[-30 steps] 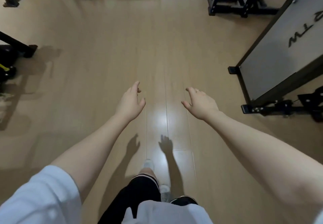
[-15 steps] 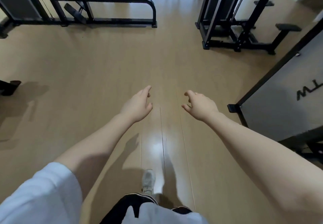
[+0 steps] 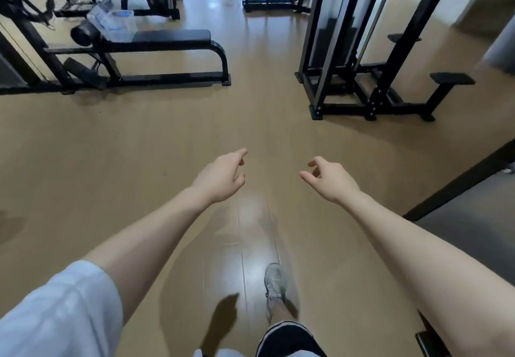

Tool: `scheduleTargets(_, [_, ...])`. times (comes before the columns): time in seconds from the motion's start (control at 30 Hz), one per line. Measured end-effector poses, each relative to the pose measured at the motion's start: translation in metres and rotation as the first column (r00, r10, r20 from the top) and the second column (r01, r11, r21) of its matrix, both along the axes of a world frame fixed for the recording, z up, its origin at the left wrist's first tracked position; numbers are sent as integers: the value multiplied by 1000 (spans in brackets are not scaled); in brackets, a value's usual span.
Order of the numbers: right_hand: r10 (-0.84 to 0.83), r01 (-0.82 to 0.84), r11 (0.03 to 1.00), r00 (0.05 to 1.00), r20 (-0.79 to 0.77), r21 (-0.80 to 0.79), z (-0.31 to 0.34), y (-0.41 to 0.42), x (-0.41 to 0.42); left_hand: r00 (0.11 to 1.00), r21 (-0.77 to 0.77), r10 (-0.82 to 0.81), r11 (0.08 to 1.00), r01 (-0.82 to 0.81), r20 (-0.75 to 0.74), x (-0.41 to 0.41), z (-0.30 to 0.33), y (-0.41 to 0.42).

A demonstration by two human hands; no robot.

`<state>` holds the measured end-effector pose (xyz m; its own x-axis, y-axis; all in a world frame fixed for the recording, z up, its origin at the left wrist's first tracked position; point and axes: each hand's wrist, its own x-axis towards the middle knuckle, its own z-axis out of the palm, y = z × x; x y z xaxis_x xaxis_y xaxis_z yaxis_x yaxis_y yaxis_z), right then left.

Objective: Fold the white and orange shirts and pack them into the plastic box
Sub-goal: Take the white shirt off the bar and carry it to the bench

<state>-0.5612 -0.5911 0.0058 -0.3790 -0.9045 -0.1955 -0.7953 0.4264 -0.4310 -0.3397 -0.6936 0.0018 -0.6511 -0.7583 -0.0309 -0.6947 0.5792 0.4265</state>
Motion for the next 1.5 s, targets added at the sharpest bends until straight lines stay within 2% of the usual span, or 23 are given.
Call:
scheduleTargets(0.17, [1,-2,999,1000,29,34,13,-125,-88,997,77,77,994,-74,-30,-88,9,-112])
scheduleTargets(0.5, [23,-24,998,999,23,53,18,-349,-193,986,52,83,996,-76,-146,-203,24,-335])
scheduleTargets(0.67, [-12,12,1000,1000,23,-2,8,-488,-236,989,35,12,999,-7,-148,-253,14,-479])
scheduleTargets(0.83, [-38,37,999,999,-17,-37,39,-638,-275,972,83,15,997,5,-234,-306,46,-641])
scheduleTargets(1.03, [-122,113,972,992,-29,-207,96,-762,-340,937,55,-50,996,73,-346,-397,98,-790])
scheduleTargets(1.27, [-210,198,921,978,0,-335,117,-902,-449,858,-65,-208,977,202,-469,-519,120,-926])
scheduleTargets(1.4, [-228,203,888,974,-12,-412,134,-991,-518,836,-118,-274,961,248,-475,-597,139,-1012])
scheduleTargets(1.5, [-264,250,848,964,36,-467,162,-1055,-573,820,-173,-322,947,271,-474,-659,166,-1078])
